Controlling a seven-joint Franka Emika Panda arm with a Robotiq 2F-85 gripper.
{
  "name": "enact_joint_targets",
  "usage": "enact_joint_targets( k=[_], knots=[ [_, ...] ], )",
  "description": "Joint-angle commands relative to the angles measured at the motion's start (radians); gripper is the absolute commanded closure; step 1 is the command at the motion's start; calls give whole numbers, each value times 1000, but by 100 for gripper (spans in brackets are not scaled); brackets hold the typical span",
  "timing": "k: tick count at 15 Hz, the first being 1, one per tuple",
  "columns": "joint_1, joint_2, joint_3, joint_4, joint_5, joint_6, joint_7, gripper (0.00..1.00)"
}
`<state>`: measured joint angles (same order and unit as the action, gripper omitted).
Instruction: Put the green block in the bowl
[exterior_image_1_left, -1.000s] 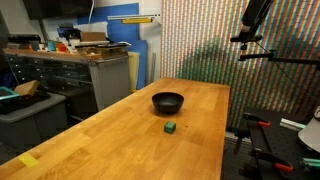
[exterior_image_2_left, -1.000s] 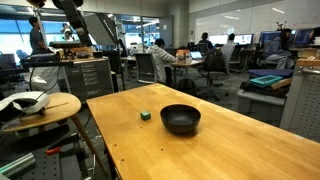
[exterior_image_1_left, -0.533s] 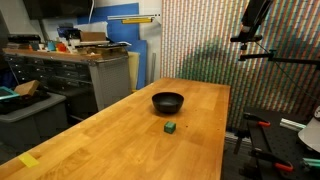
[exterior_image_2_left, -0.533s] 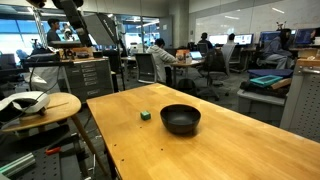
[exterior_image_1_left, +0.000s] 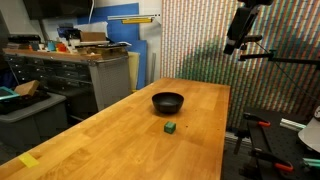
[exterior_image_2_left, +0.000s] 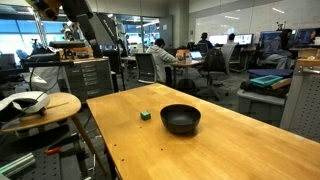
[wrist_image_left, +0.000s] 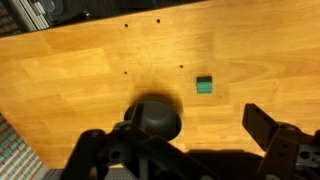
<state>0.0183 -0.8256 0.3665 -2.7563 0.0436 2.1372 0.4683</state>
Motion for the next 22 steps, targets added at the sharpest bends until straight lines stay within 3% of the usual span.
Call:
enact_joint_targets(
  k=[1,6,13,17,22],
  knots=[
    [-20,146,22,46,-29,97,43,0],
    [-29,336,18,85,-53,228,59,0],
    [-91,619,45,177,-315,372,248,0],
    [-59,770,-6,249,-454,408,373,0],
    [17,930,-116,341,-506,448,441,0]
  ],
)
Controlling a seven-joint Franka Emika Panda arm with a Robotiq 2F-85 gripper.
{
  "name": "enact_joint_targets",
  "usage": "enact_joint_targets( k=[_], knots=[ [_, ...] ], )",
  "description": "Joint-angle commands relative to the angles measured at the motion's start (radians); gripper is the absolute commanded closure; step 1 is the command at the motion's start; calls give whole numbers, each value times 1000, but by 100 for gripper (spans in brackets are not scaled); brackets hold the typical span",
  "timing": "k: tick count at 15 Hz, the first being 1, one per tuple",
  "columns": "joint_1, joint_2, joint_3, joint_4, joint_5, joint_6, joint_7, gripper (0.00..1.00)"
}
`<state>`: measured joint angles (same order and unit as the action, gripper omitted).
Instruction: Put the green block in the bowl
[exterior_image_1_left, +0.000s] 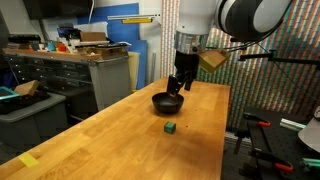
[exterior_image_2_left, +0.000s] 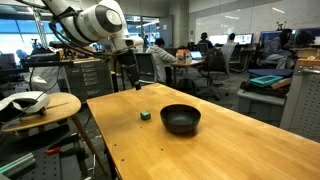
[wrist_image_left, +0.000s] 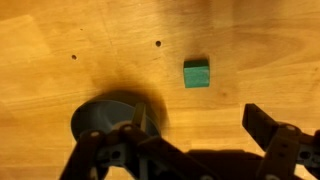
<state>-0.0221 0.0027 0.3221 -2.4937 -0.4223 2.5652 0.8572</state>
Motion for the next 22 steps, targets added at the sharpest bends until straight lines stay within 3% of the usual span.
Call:
enact_joint_targets(
  k=[1,8,19,20,22],
  knots=[
    [75,129,-95,95,-39,24,53,0],
    [196,311,-236,194,-30,58,43,0],
    [278,465,-304,266,101,95,-22,0],
    [276,472,-301,270,114,96,-39,21],
    [268,484,-292,275,145,101,-82,34]
  ],
)
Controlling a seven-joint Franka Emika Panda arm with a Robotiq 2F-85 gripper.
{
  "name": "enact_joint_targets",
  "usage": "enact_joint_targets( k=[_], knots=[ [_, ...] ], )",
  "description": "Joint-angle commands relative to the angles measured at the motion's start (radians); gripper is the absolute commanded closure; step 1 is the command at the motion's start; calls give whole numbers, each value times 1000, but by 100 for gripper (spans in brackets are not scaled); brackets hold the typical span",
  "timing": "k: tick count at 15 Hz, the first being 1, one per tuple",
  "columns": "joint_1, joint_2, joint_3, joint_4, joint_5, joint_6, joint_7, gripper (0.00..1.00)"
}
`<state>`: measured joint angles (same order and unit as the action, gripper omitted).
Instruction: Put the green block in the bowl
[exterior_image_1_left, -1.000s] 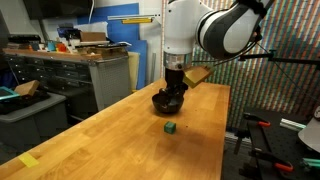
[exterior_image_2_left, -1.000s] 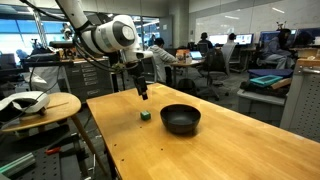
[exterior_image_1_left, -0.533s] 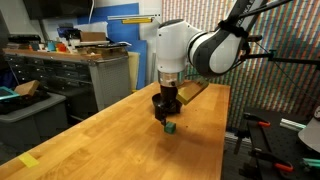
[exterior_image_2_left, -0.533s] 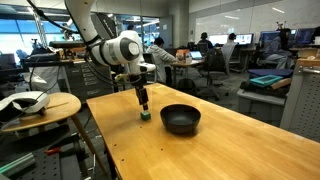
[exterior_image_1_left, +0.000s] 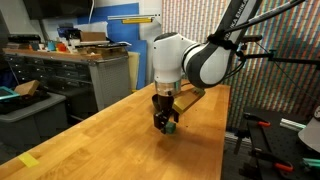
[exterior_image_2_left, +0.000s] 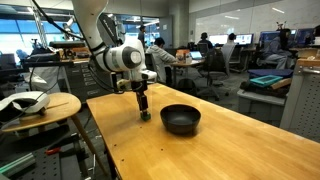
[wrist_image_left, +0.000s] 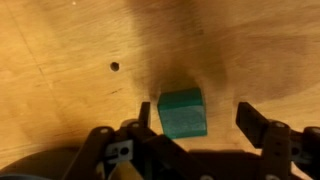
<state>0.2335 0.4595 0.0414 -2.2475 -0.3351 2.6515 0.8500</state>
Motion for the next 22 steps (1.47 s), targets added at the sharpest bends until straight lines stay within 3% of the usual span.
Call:
enact_joint_targets(
  k=[1,4,6,11,18,22],
  knots=[
    [2,32,0,31,87,18,-105,42],
    [-4,35,8,36,164,14,-178,67],
    [1,31,3,40,198,12,-209,78],
    [19,6,-22,40,234,6,-232,78],
    [76,-70,-121,28,142,11,-164,78],
    [67,-123,-150,22,119,18,-147,78]
  ],
)
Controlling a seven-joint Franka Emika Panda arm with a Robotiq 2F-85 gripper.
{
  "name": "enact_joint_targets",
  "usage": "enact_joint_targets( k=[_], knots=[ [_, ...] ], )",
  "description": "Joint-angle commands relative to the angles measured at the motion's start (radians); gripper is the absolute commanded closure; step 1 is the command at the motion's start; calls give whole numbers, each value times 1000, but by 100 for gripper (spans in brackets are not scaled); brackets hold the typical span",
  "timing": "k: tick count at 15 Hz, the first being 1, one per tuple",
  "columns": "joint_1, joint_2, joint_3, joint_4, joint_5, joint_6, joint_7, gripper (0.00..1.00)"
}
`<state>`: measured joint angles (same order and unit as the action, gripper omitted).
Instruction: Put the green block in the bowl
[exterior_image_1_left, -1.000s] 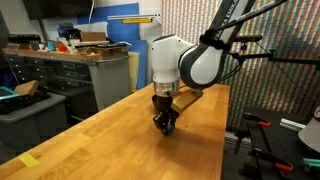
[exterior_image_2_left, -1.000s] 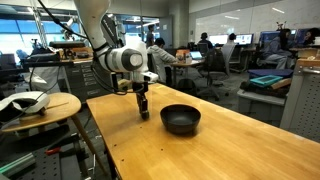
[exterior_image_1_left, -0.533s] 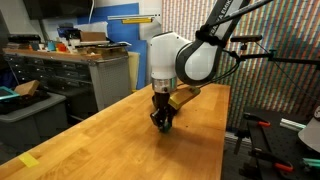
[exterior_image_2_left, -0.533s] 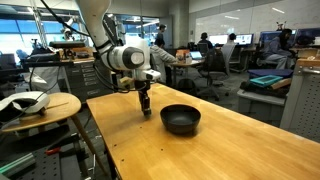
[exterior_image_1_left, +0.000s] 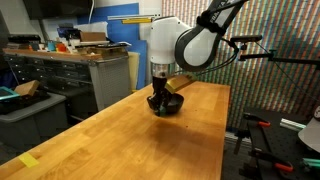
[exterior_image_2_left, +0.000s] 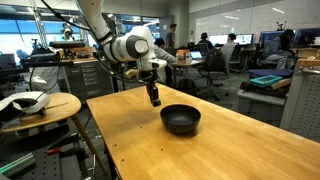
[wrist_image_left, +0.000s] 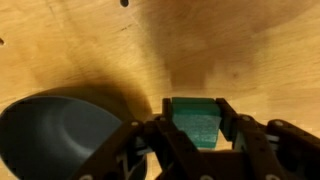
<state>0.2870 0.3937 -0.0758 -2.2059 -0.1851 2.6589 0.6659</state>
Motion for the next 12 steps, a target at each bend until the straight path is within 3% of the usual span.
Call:
enact_joint_targets(
  k=[1,12],
  knots=[
    [11,-67,-39,-18,-37,11,46,78],
    [-40,-89,-119,4,-132,24,212,78]
  ],
)
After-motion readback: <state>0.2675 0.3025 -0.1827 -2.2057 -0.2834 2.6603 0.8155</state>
